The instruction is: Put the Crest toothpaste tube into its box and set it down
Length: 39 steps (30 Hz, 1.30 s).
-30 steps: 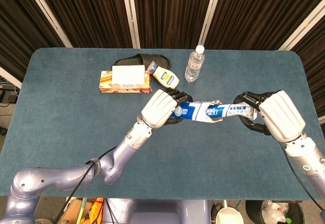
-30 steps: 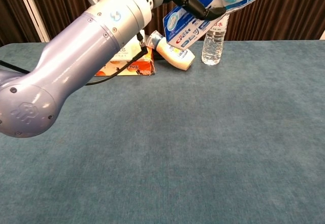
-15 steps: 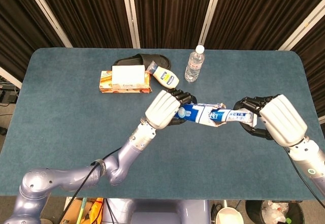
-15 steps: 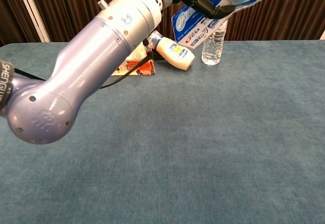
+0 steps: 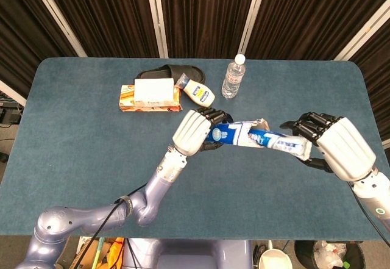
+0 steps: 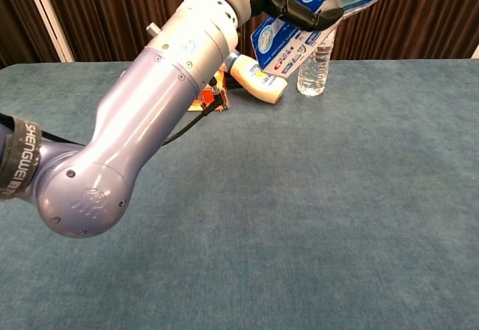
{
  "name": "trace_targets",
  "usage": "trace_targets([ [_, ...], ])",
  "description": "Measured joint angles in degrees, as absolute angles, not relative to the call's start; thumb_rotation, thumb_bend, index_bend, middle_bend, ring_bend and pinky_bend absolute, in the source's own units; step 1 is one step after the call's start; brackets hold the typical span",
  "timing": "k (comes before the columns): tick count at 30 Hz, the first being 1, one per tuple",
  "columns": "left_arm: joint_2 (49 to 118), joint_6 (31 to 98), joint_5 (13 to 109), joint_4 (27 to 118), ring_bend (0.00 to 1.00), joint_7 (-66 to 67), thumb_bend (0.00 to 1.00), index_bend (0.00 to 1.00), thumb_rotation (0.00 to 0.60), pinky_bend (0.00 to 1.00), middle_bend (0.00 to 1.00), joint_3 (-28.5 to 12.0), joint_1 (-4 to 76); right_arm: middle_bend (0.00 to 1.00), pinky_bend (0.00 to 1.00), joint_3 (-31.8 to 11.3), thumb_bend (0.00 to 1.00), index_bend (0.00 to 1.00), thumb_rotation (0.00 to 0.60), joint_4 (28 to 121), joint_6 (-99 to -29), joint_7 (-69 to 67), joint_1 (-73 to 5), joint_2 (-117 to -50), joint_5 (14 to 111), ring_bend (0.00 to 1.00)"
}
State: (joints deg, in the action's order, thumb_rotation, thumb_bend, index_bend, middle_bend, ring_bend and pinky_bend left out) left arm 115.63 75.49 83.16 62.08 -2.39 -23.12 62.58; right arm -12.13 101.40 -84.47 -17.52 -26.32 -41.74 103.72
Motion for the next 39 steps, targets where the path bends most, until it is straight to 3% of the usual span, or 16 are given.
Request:
trace_targets([
  [5,116.0,75.8,83.5,61.8,0.50,-3.0,0.39,0.40,0.600,0.56,0.52,-22.8,62.5,0.45,0.44,-12.2,0.31,0.19,0.600,101.0,-85.0,-16.5,-26.3,-42.4,104.0,0.34],
  [20,118.0,78.1,84.4,60.0,0.49,-7.2,0.39,0.39,0.600,0.56,0.50,-23.0,62.8,0.44,0.44,-13.4,0.31,0.18,0.600,101.8,-85.6,-14.2,-26.8,-43.4,101.9,0.33],
  [39,122.6,84.7,87.2,51.1,0.46,-19.1,0.42,0.37,0.600,0.56,0.48,-24.4,64.5,0.44,0.44,-15.3,0.31,0.18,0.600,101.1,-90.3,-16.0,-26.7,-44.9,102.2,0.33],
])
